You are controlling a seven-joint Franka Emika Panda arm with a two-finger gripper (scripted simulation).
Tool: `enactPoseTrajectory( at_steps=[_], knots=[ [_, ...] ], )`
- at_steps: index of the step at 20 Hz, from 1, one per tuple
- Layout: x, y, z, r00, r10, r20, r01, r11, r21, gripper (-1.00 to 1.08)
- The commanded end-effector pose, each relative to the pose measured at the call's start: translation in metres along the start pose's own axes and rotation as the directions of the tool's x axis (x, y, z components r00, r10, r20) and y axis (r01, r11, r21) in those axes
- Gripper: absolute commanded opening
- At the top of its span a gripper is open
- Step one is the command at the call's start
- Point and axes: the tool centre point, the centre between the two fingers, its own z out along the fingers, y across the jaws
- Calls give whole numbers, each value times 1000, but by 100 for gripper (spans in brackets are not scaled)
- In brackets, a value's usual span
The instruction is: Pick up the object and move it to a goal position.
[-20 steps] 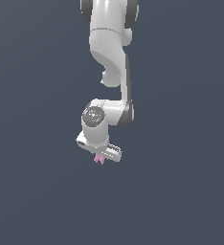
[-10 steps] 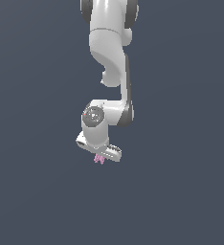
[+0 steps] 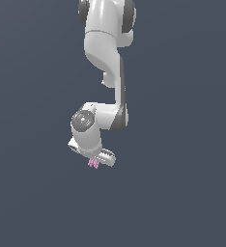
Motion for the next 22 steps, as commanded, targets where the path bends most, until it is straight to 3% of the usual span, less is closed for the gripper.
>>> enactPoseTrajectory(
  at_steps=[1, 22],
  knots=[
    [11, 10, -1, 1000, 0, 0, 0, 1000, 0, -100],
    [104, 92, -9, 1000, 0, 0, 0, 1000, 0, -100]
  ],
)
